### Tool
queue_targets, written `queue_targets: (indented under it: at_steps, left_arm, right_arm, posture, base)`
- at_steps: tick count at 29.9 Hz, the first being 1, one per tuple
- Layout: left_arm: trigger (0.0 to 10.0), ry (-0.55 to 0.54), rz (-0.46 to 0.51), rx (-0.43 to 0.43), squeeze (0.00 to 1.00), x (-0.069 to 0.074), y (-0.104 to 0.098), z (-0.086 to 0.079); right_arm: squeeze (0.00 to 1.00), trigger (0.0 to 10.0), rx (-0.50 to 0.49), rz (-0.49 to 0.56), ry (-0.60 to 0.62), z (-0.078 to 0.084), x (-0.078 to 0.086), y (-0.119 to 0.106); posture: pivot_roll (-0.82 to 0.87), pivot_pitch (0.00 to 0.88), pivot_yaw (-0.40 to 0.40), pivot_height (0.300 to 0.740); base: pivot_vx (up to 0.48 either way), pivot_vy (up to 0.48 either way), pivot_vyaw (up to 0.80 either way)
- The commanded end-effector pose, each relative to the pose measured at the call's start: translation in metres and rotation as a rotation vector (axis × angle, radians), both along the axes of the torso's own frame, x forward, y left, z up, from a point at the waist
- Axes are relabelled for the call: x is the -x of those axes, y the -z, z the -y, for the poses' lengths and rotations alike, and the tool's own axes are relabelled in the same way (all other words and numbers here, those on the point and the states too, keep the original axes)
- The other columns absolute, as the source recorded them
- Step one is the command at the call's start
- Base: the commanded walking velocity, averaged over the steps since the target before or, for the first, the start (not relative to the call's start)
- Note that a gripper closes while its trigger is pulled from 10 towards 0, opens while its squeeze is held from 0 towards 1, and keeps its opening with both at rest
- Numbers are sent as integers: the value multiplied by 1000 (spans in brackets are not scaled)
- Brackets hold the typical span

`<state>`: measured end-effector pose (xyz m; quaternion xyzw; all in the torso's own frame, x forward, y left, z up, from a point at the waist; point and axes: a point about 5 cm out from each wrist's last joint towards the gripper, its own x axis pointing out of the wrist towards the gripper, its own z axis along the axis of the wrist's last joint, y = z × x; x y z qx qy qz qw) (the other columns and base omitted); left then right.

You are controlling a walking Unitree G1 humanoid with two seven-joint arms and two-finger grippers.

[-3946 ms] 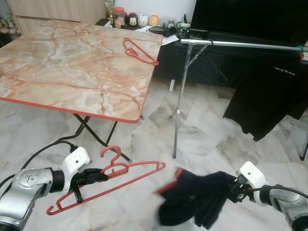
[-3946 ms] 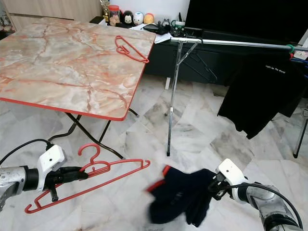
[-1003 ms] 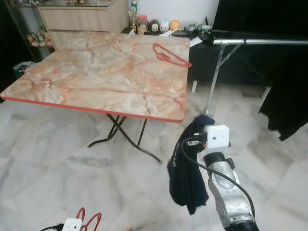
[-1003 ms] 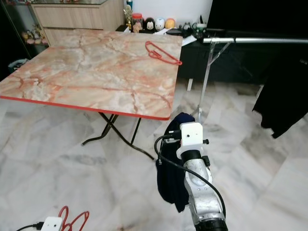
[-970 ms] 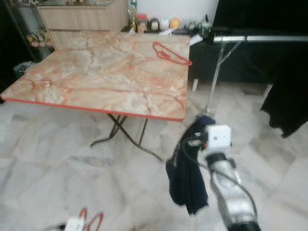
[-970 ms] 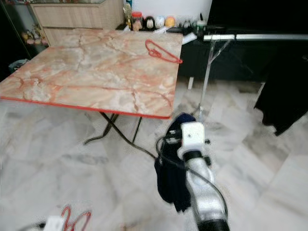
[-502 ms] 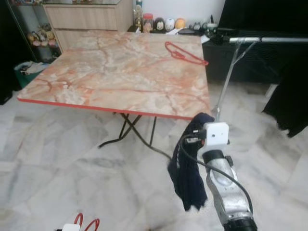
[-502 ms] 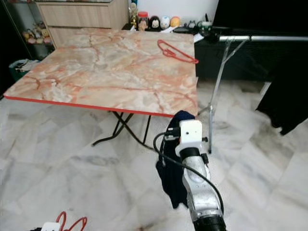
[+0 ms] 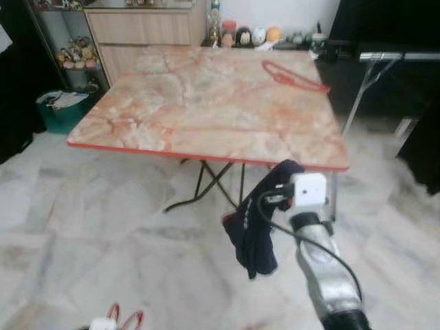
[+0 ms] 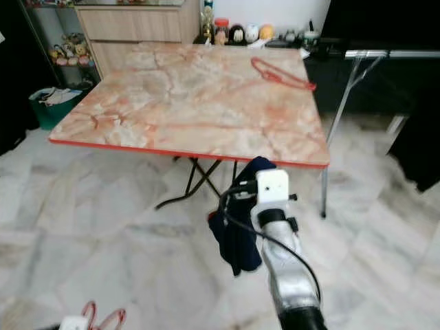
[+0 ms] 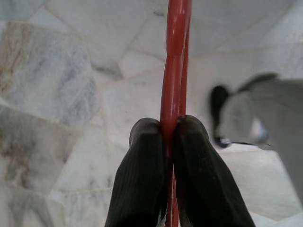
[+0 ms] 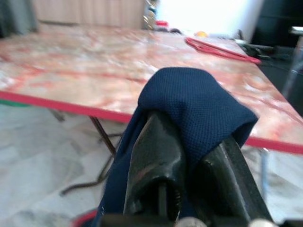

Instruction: Hang hanger

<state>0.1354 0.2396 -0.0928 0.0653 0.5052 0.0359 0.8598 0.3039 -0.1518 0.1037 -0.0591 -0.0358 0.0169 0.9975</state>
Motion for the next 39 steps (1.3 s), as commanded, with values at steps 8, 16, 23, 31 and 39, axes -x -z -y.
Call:
queue_targets:
  at_steps: [8, 16, 23, 31, 39]
  left_arm:
    - [10000, 12, 11, -1, 0, -2, -1, 1]
    - [10000, 5, 14, 6, 0, -2, -1, 2]
    - [10000, 5, 29, 14, 0, -3, -1, 3]
    - [10000, 3, 22, 8, 0, -2, -1, 2]
    - [10000, -4, 3, 3, 0, 4, 1, -2]
  right_arm:
    - [0, 10000, -11, 72, -33, -11, -7, -18]
    - [0, 10000, -13, 75, -34, -12, -7, -18]
    - [0, 10000, -1, 94, -32, -12, -8, -23]
    - [0, 10000, 1, 98, -33, -12, -9, -23]
    - [0, 10000, 1, 102, -39, -14, -9, -24]
  posture:
    - [13, 0, -12, 740]
    - [15, 0, -12, 740]
    - [5, 0, -5, 740]
    - [6, 0, -4, 740]
    - [6, 0, -2, 740]
  base:
    - [0, 0, 0]
    - [0, 0, 0]
    - [146, 0, 0]
    - [297, 0, 0]
    - [30, 0, 0]
